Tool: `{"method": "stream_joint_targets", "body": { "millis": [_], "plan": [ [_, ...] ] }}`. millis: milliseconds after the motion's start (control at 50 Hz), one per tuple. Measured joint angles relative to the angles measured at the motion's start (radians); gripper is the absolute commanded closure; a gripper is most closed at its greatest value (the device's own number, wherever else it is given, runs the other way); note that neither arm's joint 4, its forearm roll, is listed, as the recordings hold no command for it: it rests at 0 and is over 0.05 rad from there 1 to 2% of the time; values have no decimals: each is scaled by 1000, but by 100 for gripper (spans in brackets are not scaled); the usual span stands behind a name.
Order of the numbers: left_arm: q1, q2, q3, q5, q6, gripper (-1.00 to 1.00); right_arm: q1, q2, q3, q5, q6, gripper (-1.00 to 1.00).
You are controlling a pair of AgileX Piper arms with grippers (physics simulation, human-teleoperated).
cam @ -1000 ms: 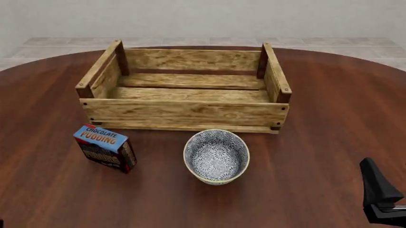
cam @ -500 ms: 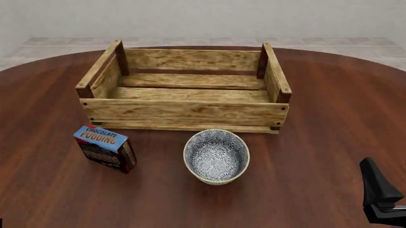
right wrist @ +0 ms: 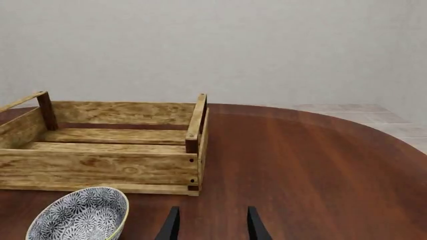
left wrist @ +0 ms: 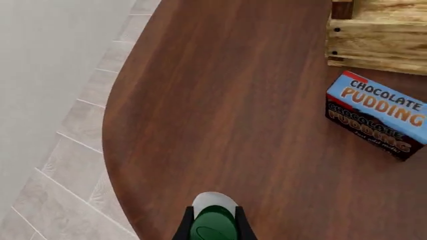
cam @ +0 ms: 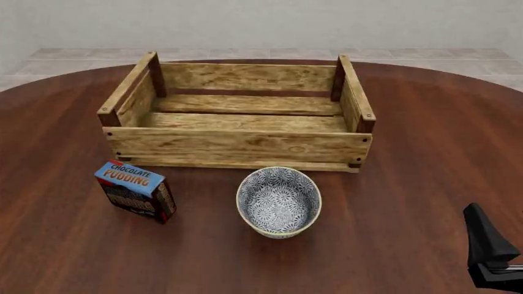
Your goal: Pick up the salad dressing and put it in the tray.
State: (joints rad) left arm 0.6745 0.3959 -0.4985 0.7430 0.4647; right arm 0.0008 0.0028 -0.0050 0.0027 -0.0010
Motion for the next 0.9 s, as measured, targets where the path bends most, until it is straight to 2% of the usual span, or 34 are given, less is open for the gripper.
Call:
{"method": "stream_joint_targets", "body": {
  "millis": [300, 580, 900],
  "plan": [
    [-146, -10, -186, 75, -69, 100, 0, 0, 0, 0, 0, -100],
    [-260, 45, -327, 69, -153, 100, 0, 0, 0, 0, 0, -100],
    [-377, 139, -499, 61, -202, 100, 0, 0, 0, 0, 0, -100]
  ]
}}
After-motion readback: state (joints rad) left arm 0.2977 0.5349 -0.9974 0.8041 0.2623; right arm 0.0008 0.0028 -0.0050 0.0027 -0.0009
